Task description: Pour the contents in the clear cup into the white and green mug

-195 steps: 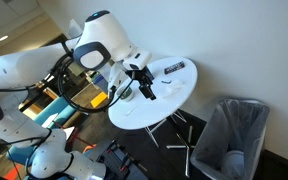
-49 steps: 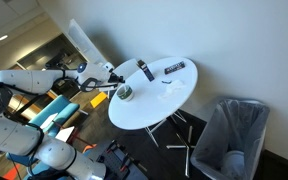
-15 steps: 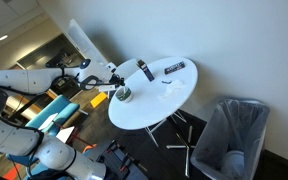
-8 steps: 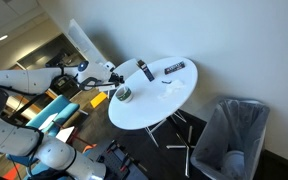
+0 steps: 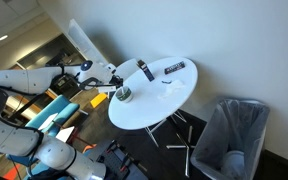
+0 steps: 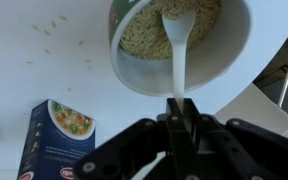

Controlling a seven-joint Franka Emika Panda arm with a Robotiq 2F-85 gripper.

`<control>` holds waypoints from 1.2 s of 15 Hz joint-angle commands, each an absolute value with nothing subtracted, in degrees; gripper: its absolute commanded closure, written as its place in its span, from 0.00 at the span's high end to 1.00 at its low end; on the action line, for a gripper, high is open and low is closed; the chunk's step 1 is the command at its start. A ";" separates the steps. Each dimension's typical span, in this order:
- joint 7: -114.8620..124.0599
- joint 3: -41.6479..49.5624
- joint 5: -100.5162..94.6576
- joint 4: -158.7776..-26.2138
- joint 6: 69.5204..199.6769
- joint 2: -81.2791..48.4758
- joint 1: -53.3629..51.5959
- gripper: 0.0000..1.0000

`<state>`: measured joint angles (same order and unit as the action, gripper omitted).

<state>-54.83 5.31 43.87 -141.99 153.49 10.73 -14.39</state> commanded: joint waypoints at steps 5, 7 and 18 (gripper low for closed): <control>-60.51 5.08 44.81 -144.37 157.89 15.60 -13.81 0.03; -64.24 5.25 46.77 -145.29 160.61 17.43 -14.86 0.03; -90.06 9.49 67.52 -148.79 169.13 27.04 -24.71 0.03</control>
